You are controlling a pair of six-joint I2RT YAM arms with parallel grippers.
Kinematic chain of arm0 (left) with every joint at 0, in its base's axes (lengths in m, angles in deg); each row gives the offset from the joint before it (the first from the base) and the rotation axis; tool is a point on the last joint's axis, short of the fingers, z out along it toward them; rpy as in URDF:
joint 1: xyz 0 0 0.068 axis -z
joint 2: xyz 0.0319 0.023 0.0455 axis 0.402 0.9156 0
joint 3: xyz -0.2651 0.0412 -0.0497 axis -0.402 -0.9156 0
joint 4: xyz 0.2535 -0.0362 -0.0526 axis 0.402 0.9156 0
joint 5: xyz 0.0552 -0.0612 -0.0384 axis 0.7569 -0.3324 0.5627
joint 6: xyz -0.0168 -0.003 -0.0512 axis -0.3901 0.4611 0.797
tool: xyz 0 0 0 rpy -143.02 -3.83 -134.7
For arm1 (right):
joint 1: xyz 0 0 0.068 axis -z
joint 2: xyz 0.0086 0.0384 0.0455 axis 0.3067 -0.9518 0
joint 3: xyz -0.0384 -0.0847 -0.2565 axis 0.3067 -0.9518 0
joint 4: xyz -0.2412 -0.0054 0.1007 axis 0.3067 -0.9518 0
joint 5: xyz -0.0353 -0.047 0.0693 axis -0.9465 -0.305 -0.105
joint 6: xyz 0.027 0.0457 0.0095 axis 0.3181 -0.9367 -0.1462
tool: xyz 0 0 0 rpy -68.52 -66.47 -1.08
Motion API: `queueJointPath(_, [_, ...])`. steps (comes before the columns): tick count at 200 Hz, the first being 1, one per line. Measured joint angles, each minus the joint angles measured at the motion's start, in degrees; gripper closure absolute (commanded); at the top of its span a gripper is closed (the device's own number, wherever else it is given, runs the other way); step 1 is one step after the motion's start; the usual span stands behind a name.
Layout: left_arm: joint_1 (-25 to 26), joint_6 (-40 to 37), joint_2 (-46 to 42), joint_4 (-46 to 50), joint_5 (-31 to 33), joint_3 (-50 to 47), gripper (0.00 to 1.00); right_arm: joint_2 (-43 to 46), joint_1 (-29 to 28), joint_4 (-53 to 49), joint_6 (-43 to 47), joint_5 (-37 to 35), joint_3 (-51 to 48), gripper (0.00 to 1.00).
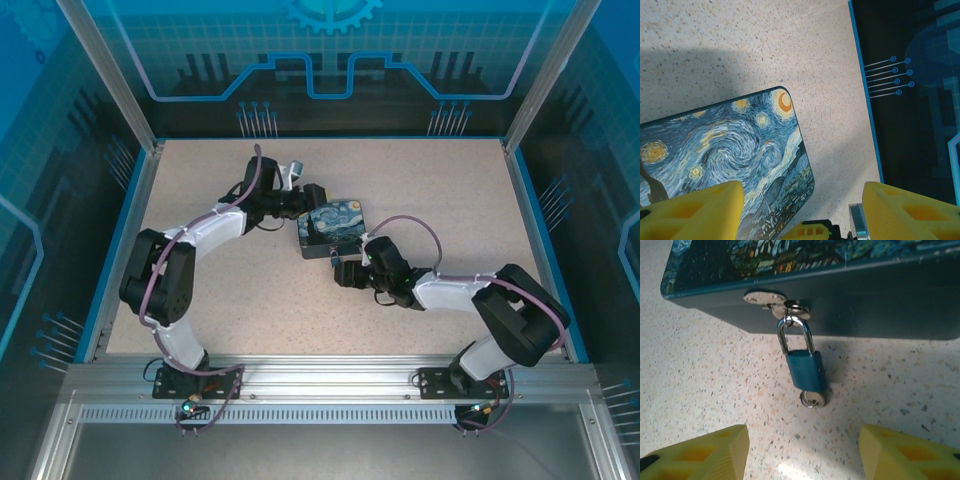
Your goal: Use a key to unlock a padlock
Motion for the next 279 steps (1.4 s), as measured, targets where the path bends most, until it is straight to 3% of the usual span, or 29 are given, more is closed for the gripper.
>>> queueJointPath(80, [1.8, 0.1, 2.4, -0.7, -0.7, 0.9, 0.36, -8.8, 0.0, 10.4, 0.2, -1.9, 0.1, 0.50])
queueJointPath(193, [2.3, 0.1, 3.1, -0.7, 0.1, 0.9, 0.36, -13.0, 0.0, 14.9, 0.2, -1.4, 2.1, 0.62])
queueJointPath(234, [2.3, 0.1, 3.1, -0.6, 0.3, 0.9, 0.36, -13.7, 0.0, 15.5, 0.2, -0.8, 2.3, 0.70])
queueJointPath(279, [2.4, 0.1, 3.1, -0.6, 0.6, 0.9, 0.36, -13.7, 0.0, 14.8, -0.2, -0.3, 2.3, 0.86])
